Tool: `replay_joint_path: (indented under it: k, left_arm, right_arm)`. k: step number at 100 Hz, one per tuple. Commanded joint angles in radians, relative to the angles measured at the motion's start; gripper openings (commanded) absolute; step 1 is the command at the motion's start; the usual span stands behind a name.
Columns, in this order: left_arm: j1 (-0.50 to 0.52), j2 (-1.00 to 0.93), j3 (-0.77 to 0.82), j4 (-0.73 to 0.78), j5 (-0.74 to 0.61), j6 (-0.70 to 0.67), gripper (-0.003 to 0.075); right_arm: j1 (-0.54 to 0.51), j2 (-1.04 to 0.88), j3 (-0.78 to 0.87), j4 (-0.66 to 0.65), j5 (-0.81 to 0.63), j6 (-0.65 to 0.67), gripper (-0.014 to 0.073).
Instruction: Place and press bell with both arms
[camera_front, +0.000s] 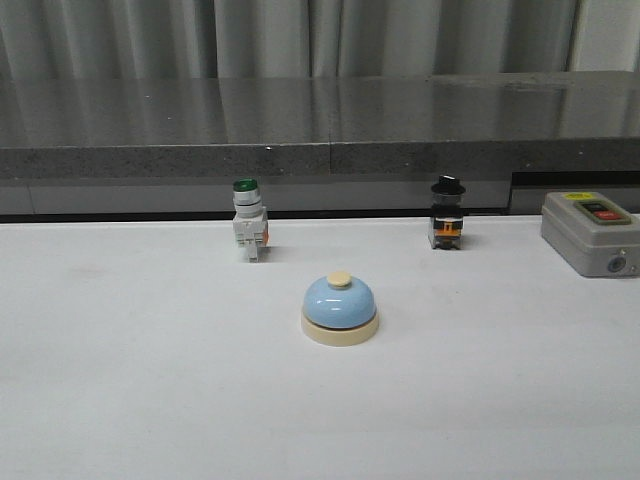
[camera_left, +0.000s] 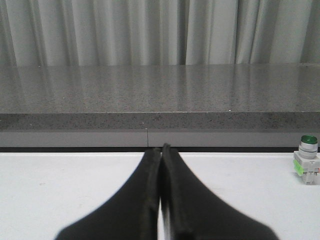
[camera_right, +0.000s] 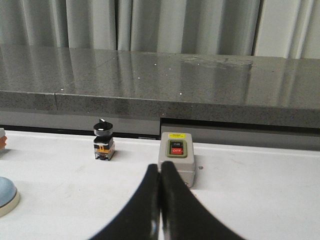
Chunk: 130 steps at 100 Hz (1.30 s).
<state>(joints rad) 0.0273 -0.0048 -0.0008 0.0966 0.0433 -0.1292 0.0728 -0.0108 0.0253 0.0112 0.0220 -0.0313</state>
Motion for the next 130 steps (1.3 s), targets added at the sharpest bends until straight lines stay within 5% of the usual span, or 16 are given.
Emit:
replay_joint_path:
  k: [1, 89, 106, 130]
  left_arm:
    - [-0.007, -0.030, 0.043, 0.003, -0.081, -0.011, -0.0020]
    - [-0.007, -0.030, 0.043, 0.003, -0.081, -0.011, -0.0020]
    - [-0.007, -0.030, 0.043, 0.003, -0.081, -0.011, -0.0020]
    - [-0.007, -0.030, 0.043, 0.003, -0.081, -0.011, -0.0020]
  right_arm:
    - [-0.008, -0.017, -0.014, -0.011, -0.083, 0.001, -0.0060]
    - [-0.008, -0.006, -0.113, 0.015, -0.195, 0.001, -0.0060]
    - [-0.008, 0.099, -0.326, 0.023, 0.007, 0.001, -0.0060]
    - [-0.008, 0.419, -0.724, 0.034, 0.513, 0.001, -0.0060]
